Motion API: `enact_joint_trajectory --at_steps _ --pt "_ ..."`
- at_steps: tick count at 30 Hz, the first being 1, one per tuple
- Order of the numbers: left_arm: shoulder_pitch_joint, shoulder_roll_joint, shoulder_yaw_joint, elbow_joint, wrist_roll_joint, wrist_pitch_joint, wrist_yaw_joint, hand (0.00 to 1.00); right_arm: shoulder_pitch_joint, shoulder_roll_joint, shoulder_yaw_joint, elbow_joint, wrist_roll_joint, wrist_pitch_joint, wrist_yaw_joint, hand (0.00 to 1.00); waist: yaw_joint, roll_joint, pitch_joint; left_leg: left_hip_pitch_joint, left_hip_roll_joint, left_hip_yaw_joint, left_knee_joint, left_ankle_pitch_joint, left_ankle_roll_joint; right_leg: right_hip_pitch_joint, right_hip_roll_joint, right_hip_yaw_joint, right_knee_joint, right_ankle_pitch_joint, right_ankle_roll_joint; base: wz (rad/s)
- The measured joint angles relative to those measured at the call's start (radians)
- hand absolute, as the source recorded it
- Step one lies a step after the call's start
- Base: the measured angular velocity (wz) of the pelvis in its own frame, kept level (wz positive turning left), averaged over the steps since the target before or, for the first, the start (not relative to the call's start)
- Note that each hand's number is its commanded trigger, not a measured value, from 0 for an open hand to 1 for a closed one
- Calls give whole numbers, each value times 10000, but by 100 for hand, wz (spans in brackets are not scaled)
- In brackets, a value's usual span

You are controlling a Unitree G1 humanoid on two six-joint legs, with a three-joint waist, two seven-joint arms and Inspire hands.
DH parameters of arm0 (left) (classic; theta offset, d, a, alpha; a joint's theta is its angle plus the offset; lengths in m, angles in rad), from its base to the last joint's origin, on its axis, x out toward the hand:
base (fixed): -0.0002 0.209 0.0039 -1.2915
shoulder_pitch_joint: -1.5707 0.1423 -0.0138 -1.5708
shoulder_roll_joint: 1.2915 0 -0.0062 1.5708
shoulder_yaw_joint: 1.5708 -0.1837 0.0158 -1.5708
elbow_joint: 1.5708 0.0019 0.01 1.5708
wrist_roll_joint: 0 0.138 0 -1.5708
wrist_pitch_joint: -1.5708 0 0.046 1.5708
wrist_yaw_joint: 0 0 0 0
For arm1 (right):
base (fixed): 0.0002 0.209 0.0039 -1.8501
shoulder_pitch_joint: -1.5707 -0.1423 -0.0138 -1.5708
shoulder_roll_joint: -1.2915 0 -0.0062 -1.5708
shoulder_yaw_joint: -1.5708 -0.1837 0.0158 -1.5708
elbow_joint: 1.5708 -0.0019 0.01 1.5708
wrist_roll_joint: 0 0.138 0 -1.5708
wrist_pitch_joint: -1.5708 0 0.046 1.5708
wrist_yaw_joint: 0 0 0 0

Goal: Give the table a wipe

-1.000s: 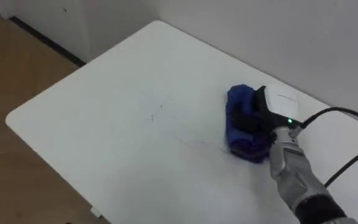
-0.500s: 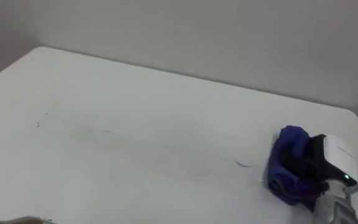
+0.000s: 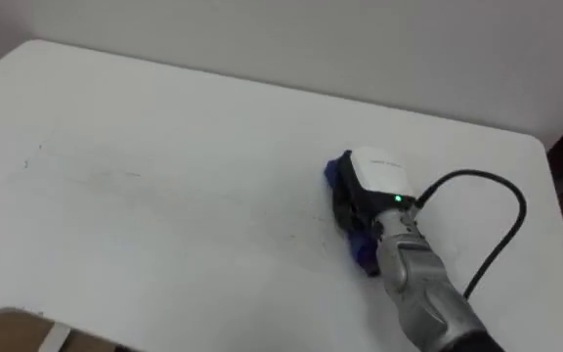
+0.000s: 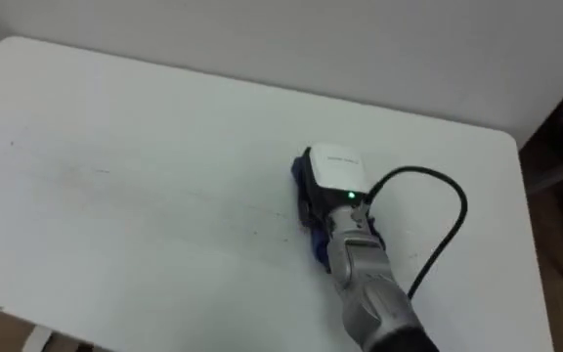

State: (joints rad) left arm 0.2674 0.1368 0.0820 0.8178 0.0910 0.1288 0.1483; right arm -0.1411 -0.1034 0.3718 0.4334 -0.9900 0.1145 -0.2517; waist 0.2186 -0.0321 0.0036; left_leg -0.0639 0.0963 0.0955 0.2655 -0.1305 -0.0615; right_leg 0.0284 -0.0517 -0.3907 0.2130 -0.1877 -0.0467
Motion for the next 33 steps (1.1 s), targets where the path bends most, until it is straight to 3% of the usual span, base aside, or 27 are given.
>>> enact_joint_trajectory --at_steps 4,6,10,12,14,18,20,22,23,25,27,28,29,32,33 --pt "-539 170 -38 453 239 -251 25 0 1073 -354 -449 26 89 -1031 -1962 100 -331 144 -1 221 -222 178 -369 18 192 246 -172 -96 -340 125 275 11" --pt "-790 227 299 757 864 -267 87 0 1869 -722 -1011 -201 120 -1285 -3089 100 -555 215 -10 165 -425 117 -626 167 374 253 -313 -308 -450 222 441 33" --pt "-760 370 1256 872 1575 -188 497 0 3549 -1220 -2387 -101 74 -1448 -5256 100 -906 180 -81 247 -909 -157 -976 292 699 388 -683 -542 -470 327 798 23" --pt "-647 408 1325 649 1541 -180 580 0 3721 -1447 -2612 313 188 -1513 -5602 100 -957 93 -169 273 -1020 -182 -939 204 820 463 -731 -402 -532 336 924 12" --pt "-575 355 1271 422 1540 -204 579 0 3596 -1450 -2746 706 490 -1583 -5607 100 -919 44 -196 400 -1104 -202 -924 152 906 627 -731 -156 -631 391 1009 2" --pt "-594 186 559 339 745 -264 586 0 2957 -1280 -2710 929 883 -1119 -5016 100 -789 28 -194 424 -1248 -136 -780 68 1060 597 -764 361 -623 452 1098 -10" --pt "-615 116 117 374 484 -268 583 0 2433 -1139 -2381 792 1039 -560 -4406 100 -726 25 -192 430 -1248 -69 -776 71 1075 532 -718 636 -619 491 1092 -21" --pt "-751 25 -102 549 298 -263 579 0 1659 -1087 -1708 335 969 508 -3011 100 -215 -21 -168 414 -1228 -101 -803 73 1075 297 -611 921 -584 580 974 -54" --pt "-791 34 -102 614 298 -262 587 0 1399 -1038 -1464 249 942 733 -2655 100 -90 -52 -150 389 -1235 -201 -810 75 1072 228 -571 983 -584 611 932 -67" --pt "-853 230 -234 886 232 -185 599 0 78 -662 -393 206 933 1275 -1317 100 206 -265 -38 247 -1182 -479 -835 119 997 67 -385 1118 -602 685 809 -30" --pt "-904 325 -263 915 315 -86 603 0 -634 -383 167 -185 888 1418 -483 100 383 -450 19 -8 -1145 -686 -831 180 900 -92 -272 1014 -620 661 733 32" --pt "-919 334 -253 886 324 -10 626 0 -1122 -215 499 -279 869 1384 -135 100 572 -493 120 -69 -1109 -802 -833 207 873 -120 -227 884 -631 681 640 39" --pt "-914 327 -255 879 326 27 626 0 -1303 -74 573 -282 849 1363 16 100 647 -520 137 -97 -1095 -850 -803 210 870 -125 -212 829 -645 694 578 38" --pt "-718 264 -276 766 295 79 618 0 -1689 25 817 -292 843 970 558 100 1112 -457 201 -217 -1122 -1268 -746 216 831 -47 -199 359 -752 667 554 47" --pt "-624 232 -276 742 295 100 618 0 -1746 -12 782 -300 856 887 578 100 1169 -299 308 -266 -1126 -1334 -741 225 822 -14 -199 305 -748 667 554 16"
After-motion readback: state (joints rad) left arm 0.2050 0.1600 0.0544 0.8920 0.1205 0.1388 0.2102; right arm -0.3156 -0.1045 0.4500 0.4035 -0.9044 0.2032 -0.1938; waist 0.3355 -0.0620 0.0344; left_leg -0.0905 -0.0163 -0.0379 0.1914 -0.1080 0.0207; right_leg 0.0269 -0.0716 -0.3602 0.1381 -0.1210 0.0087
